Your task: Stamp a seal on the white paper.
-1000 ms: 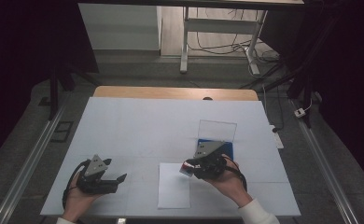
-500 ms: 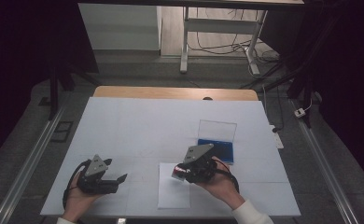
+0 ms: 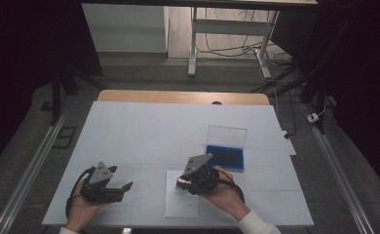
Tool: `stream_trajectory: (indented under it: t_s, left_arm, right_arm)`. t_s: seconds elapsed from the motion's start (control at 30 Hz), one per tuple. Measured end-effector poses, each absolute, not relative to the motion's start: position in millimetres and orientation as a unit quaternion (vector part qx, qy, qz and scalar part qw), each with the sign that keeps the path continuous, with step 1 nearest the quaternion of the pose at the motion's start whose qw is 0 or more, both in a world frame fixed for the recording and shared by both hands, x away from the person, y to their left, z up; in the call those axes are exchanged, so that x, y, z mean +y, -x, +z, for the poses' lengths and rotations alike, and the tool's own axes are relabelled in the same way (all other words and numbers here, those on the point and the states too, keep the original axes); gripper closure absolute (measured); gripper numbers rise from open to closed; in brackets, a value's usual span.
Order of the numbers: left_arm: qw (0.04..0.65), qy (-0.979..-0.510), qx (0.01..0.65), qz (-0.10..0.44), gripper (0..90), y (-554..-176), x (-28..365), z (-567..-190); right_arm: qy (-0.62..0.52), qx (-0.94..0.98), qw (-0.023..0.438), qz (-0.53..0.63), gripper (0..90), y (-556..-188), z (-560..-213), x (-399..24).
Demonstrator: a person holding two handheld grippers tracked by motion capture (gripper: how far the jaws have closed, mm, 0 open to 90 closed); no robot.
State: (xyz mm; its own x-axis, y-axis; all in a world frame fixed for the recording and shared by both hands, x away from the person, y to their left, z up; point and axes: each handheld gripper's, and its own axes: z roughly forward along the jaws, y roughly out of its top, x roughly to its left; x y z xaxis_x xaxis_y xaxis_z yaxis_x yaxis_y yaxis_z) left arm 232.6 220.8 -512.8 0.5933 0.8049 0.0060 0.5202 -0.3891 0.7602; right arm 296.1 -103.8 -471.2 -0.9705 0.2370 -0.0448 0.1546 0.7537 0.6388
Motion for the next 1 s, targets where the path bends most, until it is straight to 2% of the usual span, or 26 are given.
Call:
stream_trajectory:
  t_s: [1.0]
  left_arm:
    - [0.369,-0.814,0.406,0.189,19.8,-233,221,-514]
  right_arm:
    - [-0.103,0.944,0.066,0.308,70.0,-298,-488,-95]
